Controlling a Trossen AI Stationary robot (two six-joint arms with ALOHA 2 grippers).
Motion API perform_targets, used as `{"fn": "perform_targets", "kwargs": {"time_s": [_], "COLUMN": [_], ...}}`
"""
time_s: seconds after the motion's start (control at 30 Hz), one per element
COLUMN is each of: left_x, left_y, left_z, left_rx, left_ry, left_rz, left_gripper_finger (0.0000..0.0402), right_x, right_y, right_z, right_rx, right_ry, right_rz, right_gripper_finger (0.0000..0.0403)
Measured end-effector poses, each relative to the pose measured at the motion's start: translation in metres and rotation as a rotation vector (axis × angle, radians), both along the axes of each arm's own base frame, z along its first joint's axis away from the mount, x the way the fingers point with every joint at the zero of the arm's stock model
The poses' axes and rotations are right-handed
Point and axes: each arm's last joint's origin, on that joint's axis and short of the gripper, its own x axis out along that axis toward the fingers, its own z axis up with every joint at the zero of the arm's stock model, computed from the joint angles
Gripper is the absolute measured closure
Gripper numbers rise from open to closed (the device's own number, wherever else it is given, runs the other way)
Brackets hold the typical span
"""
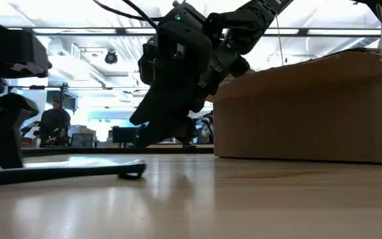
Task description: Unpack boxes
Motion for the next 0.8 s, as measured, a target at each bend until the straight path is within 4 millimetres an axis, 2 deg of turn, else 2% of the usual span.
{"fn": "perform_targets", "kwargs": {"time_s": [0.17, 0.33, 0.8], "left_x": [0.010, 0.016, 0.018], "left_y": [0.012, 0.020, 0.022], "left_z": [0.002, 0.003, 0.004], "left_rx": [0.060, 0.082, 0.089], "left_ry": [-0.037, -0.038, -0.046], "left_rz": [-0.014, -0.012, -0.023], "left_gripper_finger": [0.0125, 0.0125, 0.0125], "right_x": [-0.004, -0.013, -0.010], "right_y": [-0.001, -0.008, -0.013], "right_z": [-0.004, -0.014, -0.012], "right_rx": [-0.011, -0.227, -0.142], "right_ry": [0.059, 0.166, 0.163], "right_rz": [-0.008, -0.097, -0.132], "right_gripper_finger": [0.0196, 0.0197, 0.0197]}}
